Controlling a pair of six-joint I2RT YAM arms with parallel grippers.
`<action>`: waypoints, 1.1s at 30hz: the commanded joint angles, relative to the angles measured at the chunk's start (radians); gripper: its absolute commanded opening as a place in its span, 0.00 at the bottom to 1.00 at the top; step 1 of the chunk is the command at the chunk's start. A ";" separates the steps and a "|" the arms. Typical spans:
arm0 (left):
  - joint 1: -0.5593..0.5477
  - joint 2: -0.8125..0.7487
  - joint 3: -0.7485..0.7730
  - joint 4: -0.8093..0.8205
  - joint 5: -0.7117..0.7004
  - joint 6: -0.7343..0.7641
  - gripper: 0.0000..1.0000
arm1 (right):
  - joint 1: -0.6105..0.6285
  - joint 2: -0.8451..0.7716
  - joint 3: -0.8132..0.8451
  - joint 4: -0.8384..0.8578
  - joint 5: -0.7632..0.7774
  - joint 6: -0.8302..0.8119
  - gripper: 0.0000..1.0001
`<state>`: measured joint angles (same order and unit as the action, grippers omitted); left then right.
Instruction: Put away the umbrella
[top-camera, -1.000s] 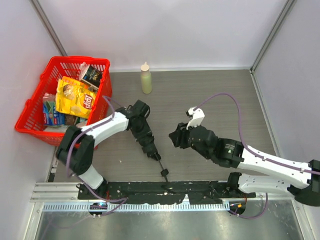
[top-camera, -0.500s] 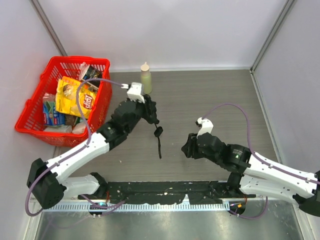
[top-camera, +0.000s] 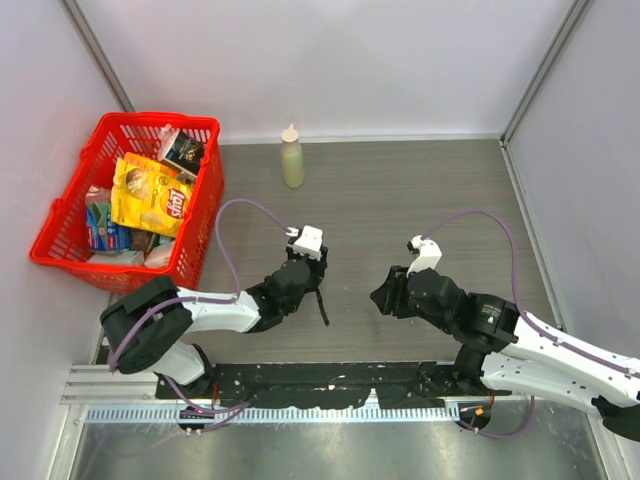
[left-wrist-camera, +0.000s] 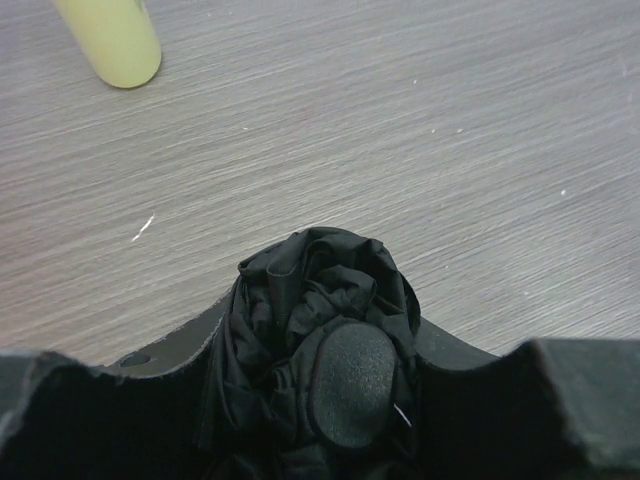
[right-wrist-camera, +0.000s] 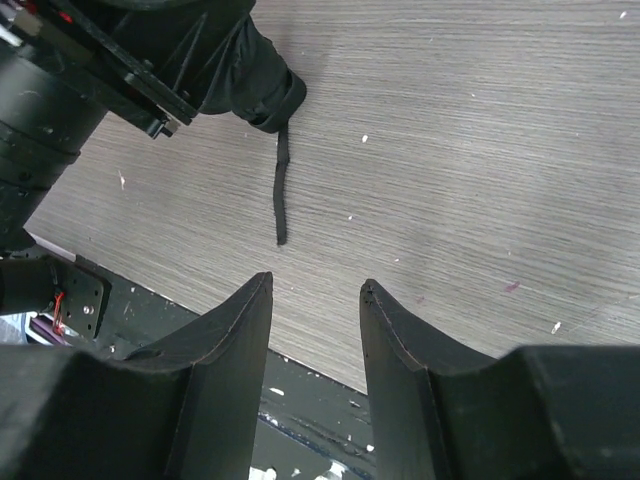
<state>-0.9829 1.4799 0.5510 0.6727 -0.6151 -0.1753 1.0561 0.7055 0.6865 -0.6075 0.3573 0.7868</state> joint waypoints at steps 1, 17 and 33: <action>-0.019 0.028 -0.057 0.121 -0.054 -0.116 0.00 | -0.004 -0.006 -0.021 0.012 0.014 0.039 0.45; 0.260 -0.392 0.060 -0.113 1.239 -0.587 0.00 | -0.022 0.121 0.068 0.341 -0.477 -0.299 0.79; 0.283 -0.291 0.026 0.268 1.373 -0.902 0.14 | -0.056 0.221 0.016 0.728 -0.615 -0.170 0.34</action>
<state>-0.7048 1.1728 0.5789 0.7738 0.7292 -0.9878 1.0065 0.9295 0.7307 -0.1181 -0.2245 0.5365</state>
